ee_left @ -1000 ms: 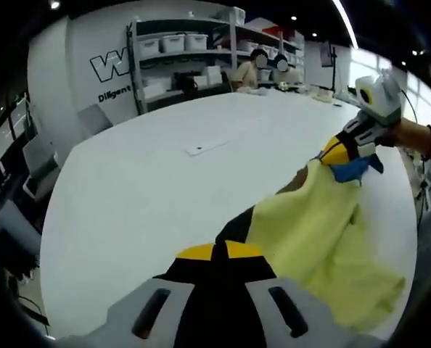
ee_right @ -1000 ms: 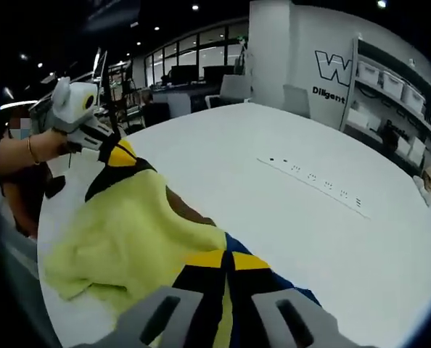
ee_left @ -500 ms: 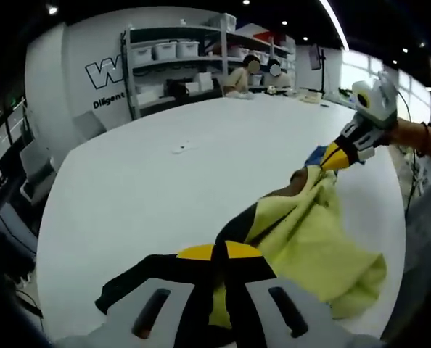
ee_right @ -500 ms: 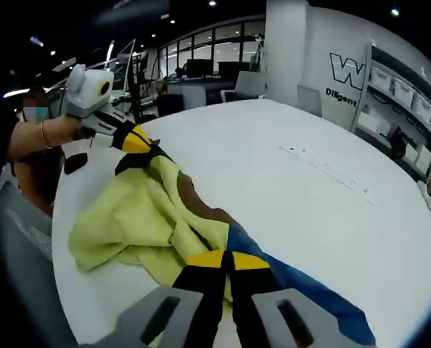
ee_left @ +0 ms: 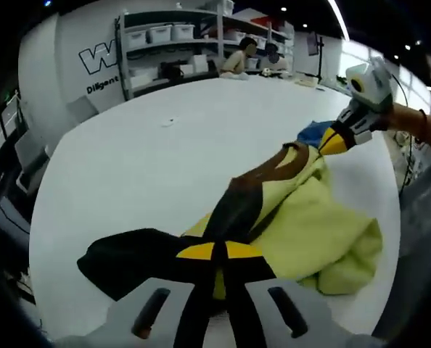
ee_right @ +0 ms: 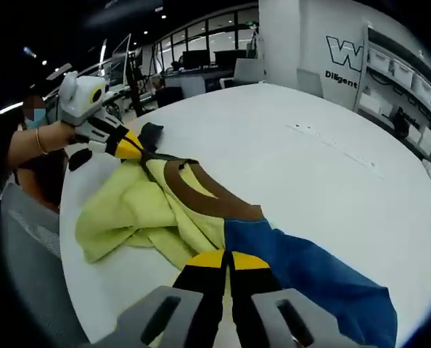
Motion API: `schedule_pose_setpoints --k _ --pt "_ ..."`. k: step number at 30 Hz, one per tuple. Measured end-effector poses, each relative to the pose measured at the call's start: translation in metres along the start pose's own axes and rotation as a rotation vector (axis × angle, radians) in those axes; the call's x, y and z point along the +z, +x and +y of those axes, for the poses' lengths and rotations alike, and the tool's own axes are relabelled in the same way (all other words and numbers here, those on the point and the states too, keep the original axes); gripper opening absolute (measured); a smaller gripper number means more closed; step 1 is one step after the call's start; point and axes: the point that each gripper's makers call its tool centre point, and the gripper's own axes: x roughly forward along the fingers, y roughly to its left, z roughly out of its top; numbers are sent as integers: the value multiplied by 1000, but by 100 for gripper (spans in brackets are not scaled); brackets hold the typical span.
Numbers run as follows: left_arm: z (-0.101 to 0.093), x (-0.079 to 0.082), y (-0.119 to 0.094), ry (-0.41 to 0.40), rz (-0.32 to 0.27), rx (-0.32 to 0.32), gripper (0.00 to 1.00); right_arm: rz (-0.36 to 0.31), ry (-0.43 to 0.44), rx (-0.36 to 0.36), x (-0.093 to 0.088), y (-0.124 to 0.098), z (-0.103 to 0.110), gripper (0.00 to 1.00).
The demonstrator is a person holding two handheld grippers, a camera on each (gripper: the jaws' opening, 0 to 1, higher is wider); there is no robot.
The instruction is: Fold the garment on the visible template until the final outline fits inside the template.
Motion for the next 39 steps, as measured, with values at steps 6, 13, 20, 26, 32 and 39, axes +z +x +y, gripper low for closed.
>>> schedule_pose_setpoints --k 6,13,20,26,32,39 --pt "-4 -8 4 22 32 9 2 9 28 8 -10 6 -1 0" --pt "-6 -14 7 -16 50 -11 2 15 59 16 -16 10 -3 0" --pt "-6 -15 8 -25 52 -11 2 9 105 25 -15 12 -4 0" --pt "-6 -14 8 -49 55 -18 3 8 131 53 -15 9 0 0" --pt "-9 -9 4 -76 37 -41 9 -13 164 78 -11 2 4 9" --pt "-11 8 -7 -72 -12 -58 18 -60 147 104 5 -15 11 29"
